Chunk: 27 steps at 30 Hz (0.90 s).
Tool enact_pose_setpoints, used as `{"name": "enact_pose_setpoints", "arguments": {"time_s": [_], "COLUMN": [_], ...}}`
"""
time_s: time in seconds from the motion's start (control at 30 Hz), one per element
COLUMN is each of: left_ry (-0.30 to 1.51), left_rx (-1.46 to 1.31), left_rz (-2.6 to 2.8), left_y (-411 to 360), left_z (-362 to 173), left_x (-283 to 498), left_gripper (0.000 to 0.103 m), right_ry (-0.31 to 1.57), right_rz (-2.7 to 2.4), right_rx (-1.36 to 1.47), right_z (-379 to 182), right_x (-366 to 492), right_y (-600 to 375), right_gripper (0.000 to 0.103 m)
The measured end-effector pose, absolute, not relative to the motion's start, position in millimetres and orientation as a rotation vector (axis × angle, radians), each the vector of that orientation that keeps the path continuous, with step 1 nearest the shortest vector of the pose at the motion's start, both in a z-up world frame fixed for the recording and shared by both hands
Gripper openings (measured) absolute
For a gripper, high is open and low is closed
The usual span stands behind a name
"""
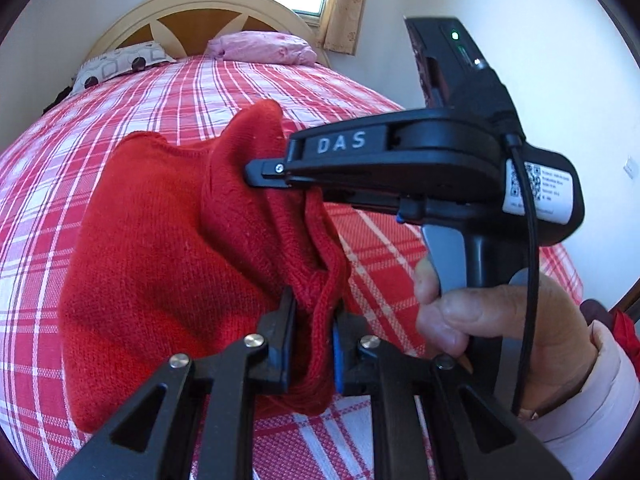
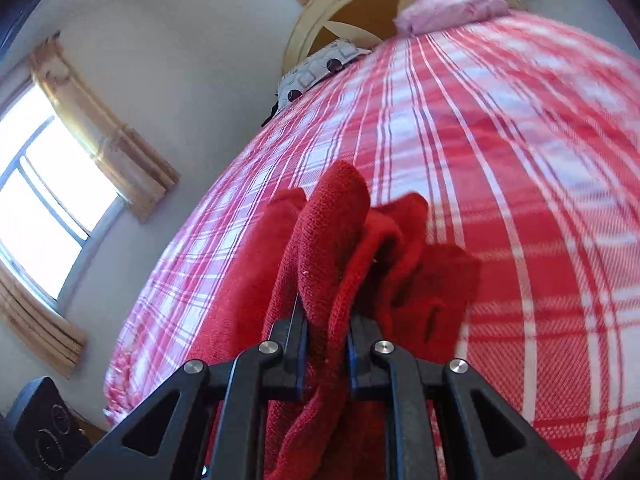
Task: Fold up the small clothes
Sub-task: 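Lift the held sweater corner with both tools and fold it over the sweater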
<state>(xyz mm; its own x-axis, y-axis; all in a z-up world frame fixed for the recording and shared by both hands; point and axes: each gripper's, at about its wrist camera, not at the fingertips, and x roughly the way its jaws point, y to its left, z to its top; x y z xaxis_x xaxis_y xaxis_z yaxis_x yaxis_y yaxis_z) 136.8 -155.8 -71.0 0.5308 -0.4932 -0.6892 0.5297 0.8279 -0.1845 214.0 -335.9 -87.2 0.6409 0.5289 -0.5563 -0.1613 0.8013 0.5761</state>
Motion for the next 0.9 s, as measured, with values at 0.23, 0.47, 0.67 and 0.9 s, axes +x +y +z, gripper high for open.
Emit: {"name": "enact_pose_setpoints", "arguments": {"time_s": [0.23,0.47,0.67,0.9], "left_ry": [0.804,0.784,0.756,0.756], "left_rx": [0.072,0.100,0.085,0.185], "left_rz": [-0.607,-0.611,-0.643,-0.640], "left_y": [-159,-170,-173,-192], "left_z": [-71,-72,-65,-75], "left_x": [130,132,129,118], "left_gripper": [0.015,0.015,0.015,0.016], "right_ry": [0.780,0.793,0.749,0.817], "right_rz": [0.479,0.489,0.509,0.352], "right_rx": [0.742,0.696,0.490,0.361], "right_z": [-92,-80,-50,-82], "right_x": [226,268,278,290], "right_y": [-357,-350,-336,-346], "right_gripper": [0.054,0.030,0.011,0.013]}}
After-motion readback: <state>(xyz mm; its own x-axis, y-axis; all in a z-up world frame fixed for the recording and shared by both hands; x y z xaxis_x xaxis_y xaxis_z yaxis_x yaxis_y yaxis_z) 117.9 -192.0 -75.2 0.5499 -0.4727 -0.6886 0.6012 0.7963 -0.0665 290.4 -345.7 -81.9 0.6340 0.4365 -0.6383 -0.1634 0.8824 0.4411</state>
